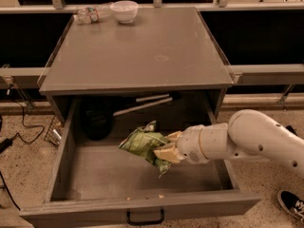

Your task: Place green jalapeno chip bag into top drawer

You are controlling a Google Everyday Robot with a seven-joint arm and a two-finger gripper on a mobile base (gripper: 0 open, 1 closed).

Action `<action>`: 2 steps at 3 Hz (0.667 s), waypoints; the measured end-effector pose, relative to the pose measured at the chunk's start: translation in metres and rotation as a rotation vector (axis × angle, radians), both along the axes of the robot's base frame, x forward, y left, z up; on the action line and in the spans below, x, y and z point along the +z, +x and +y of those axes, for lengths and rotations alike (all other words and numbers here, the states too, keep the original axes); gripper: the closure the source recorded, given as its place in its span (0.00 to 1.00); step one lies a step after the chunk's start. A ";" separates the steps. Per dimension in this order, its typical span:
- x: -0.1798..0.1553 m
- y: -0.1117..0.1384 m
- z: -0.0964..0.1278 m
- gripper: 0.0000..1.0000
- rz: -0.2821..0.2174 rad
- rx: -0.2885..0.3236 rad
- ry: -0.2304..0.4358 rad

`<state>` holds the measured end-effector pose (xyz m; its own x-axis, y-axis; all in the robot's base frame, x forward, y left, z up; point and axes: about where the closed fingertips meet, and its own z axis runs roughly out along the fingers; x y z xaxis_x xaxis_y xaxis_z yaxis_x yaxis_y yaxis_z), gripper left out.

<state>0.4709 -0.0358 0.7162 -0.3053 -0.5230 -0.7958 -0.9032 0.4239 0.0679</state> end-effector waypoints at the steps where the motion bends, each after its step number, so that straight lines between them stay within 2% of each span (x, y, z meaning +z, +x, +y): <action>1: -0.032 -0.007 0.001 1.00 0.002 0.015 0.016; 2: -0.049 -0.011 0.002 1.00 0.006 0.024 0.023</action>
Offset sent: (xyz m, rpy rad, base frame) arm -0.0157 -0.0012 -0.0679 0.0321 0.0095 0.0272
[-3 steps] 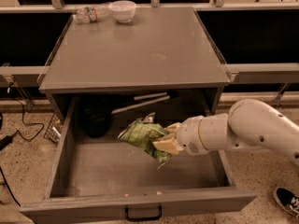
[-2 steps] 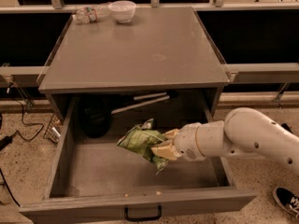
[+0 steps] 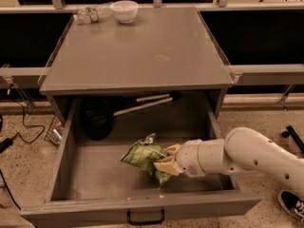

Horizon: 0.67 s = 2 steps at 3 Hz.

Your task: Place green jalapeno chip bag into top drawer

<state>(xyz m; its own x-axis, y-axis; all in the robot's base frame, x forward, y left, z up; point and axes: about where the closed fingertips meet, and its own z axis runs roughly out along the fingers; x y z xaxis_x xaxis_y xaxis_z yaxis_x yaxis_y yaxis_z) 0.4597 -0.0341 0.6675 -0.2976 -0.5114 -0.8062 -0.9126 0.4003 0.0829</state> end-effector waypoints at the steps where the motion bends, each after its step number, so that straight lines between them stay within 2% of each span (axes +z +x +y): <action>1: -0.024 -0.006 0.006 1.00 -0.008 0.030 0.000; 2: -0.027 -0.007 0.007 1.00 -0.003 0.037 -0.001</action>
Offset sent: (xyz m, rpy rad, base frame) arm -0.0059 0.0056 -0.0308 -0.0026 -0.0163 0.0361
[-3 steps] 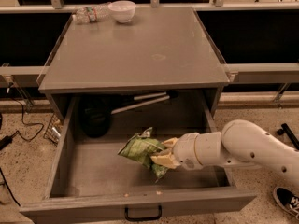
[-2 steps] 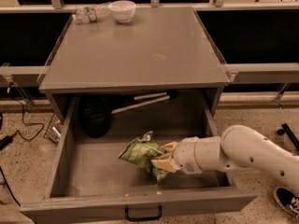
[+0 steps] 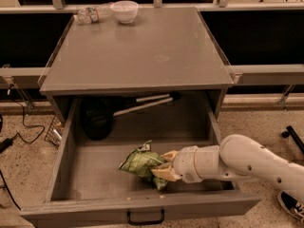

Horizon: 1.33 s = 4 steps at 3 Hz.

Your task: Place green jalapeno chip bag into top drawer

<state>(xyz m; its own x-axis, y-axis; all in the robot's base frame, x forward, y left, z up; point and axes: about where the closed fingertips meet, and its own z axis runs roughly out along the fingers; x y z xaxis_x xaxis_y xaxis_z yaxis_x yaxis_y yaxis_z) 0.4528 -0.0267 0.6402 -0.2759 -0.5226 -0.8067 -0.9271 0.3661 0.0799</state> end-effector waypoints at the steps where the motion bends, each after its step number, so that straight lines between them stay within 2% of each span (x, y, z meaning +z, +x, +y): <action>1: -0.002 0.000 0.001 0.84 0.003 0.003 -0.001; 4: -0.002 0.000 0.001 0.14 0.003 0.003 -0.001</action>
Offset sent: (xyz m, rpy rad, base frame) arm 0.0001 0.0007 -0.0021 -0.0007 0.0032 0.0032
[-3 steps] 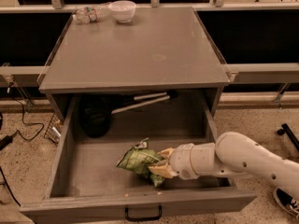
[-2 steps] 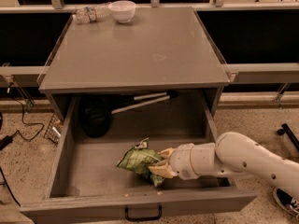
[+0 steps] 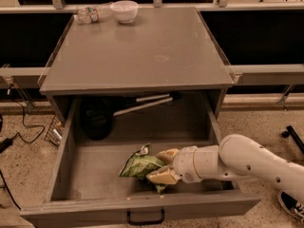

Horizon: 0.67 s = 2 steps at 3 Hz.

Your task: Place green jalapeno chip bag into top drawer

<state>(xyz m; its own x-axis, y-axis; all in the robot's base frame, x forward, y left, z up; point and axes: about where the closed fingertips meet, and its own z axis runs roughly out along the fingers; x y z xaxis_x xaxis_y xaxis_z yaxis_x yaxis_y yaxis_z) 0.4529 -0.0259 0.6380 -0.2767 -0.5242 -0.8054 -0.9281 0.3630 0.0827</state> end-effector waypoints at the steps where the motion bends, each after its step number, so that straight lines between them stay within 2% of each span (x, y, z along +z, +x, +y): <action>1: 0.000 0.000 0.000 0.00 0.000 0.000 0.000; 2: 0.000 0.000 0.000 0.00 0.000 0.000 0.000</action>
Offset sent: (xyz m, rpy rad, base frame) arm 0.0000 0.0000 0.0000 0.0000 0.0000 0.0001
